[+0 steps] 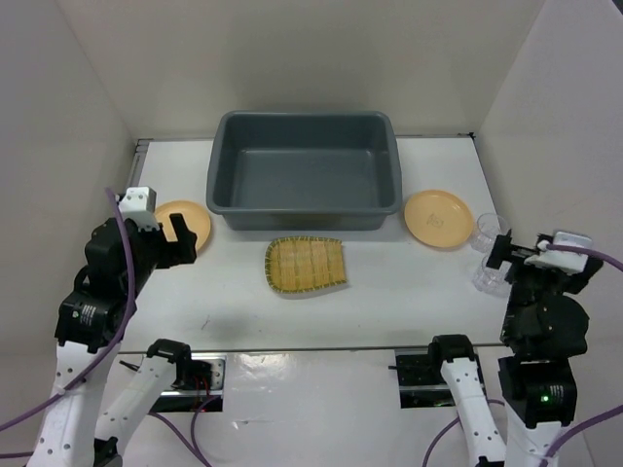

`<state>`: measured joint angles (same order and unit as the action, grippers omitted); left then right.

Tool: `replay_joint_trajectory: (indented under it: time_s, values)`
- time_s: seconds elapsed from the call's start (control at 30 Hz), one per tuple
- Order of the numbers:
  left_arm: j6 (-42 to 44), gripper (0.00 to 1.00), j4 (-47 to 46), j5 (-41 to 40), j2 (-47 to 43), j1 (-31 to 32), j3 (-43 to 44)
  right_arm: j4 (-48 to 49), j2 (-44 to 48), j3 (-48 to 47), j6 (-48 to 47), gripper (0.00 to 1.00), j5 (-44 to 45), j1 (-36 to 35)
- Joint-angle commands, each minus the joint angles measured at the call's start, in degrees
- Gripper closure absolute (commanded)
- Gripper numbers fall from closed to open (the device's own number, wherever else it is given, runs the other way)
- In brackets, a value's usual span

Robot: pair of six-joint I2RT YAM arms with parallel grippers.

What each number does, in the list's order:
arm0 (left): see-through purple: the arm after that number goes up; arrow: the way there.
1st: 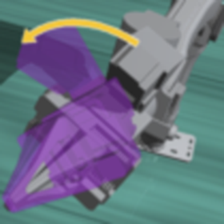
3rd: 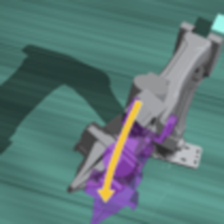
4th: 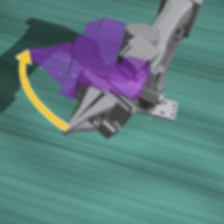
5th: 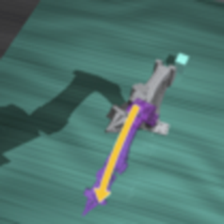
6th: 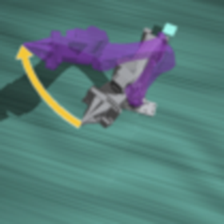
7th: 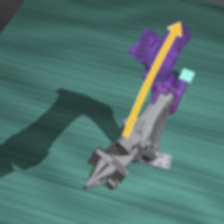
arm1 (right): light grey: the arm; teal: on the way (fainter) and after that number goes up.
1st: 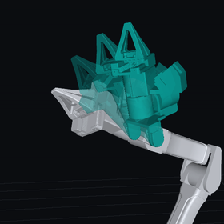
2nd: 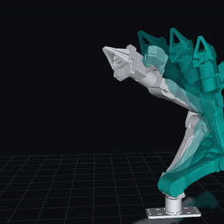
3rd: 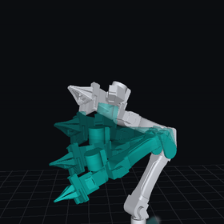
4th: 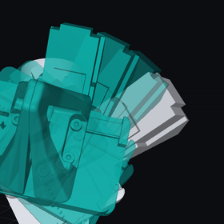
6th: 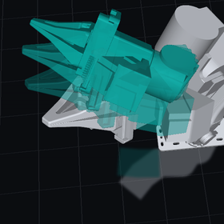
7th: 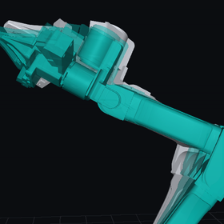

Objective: Place the mixed dishes into the plastic bin

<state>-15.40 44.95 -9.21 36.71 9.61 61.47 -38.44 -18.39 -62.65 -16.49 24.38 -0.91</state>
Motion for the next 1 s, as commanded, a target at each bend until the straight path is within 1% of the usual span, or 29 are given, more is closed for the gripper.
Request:
replay_joint_trajectory:
  time_s: [0.0,0.03,0.07,0.1,0.13,0.17,0.2,0.23,0.27,0.3,0.37,0.4,0.43,0.5,0.53,0.63,0.73,0.83,0.87,0.97]
  values:
    - [-0.4,0.00,-1.5,-0.9,-1.7,-0.3,-0.4,23.4,3.3,1.8,-3.3,0.01,11.7,-1.4]
    - [-0.4,0.00,-1.5,-0.9,-2.3,-0.3,-0.9,22.0,4.1,-0.5,-1.0,0.01,8.7,-2.4]
    - [-0.4,0.00,-1.5,-0.9,-2.3,-0.3,-0.9,21.2,4.1,-1.8,-1.0,0.01,9.4,-2.4]
    - [-0.4,0.00,-1.5,-0.9,-2.8,-0.3,-0.9,20.1,4.7,-3.5,7.2,0.01,10.8,-4.2]
    - [0.2,0.00,-1.5,-0.1,-2.8,-0.3,-0.9,11.6,3.4,-9.4,10.4,0.01,9.4,-7.2]
    - [0.2,0.00,-1.5,-0.1,-2.0,-0.3,-0.9,6.2,1.4,-12.9,17.3,0.01,9.4,-9.0]
    - [0.2,0.00,-1.5,0.5,-1.5,-0.3,-0.9,1.0,-3.7,-16.4,21.5,0.01,9.9,-10.9]
    - [0.7,0.00,-1.5,1.2,-0.2,-0.3,-0.9,-3.8,-5.0,-18.7,22.5,0.01,9.9,-11.0]
    - [0.7,0.00,-1.5,1.2,0.4,-0.3,-0.9,-3.1,-5.0,-18.2,18.5,0.01,2.8,-8.4]
    - [1.3,0.00,-1.5,1.9,0.9,-0.3,-0.9,-3.1,-5.0,-18.2,10.4,0.01,0.4,-7.4]
    - [1.3,0.00,-2.1,1.9,1.5,-0.3,-0.9,-4.2,-7.8,-17.4,6.2,0.01,-3.6,-4.2]
    - [1.3,0.00,-2.1,1.9,1.5,-0.3,-0.9,-5.1,-9.0,-17.4,-0.3,0.01,-5.5,-3.4]
    - [1.3,0.00,-2.1,1.9,1.5,-0.3,-0.9,-6.9,-11.6,-16.8,-3.1,0.01,-6.4,-3.4]
    - [1.3,0.00,-2.1,1.3,0.0,-0.3,-0.9,-7.7,-13.7,-13.4,-6.6,0.01,-3.2,-2.6]
    - [1.3,0.00,-2.1,1.3,-0.6,-0.3,-1.6,-10.4,-15.6,-12.2,-8.1,0.01,-3.2,-2.6]
    - [0.6,0.00,-2.1,0.5,-1.2,-0.3,-1.6,-14.8,-19.3,-6.7,-12.2,0.01,-6.0,-2.6]
    - [0.6,0.00,-2.1,0.5,-1.2,-0.3,-1.6,-16.0,-22.1,-2.9,-14.5,0.01,-9.2,-2.6]
    - [0.6,0.00,-2.1,0.5,-0.2,-0.3,-1.6,-15.4,-23.4,-1.6,-16.5,0.01,-13.7,-2.6]
    - [0.6,0.00,-2.1,0.5,-0.1,-0.3,-1.6,-14.7,-23.4,0.1,-17.2,0.01,-15.7,-2.6]
    - [0.6,0.00,-2.1,0.0,-0.7,-0.3,-1.6,-13.5,-26.1,3.8,-20.9,0.01,-18.1,-2.6]
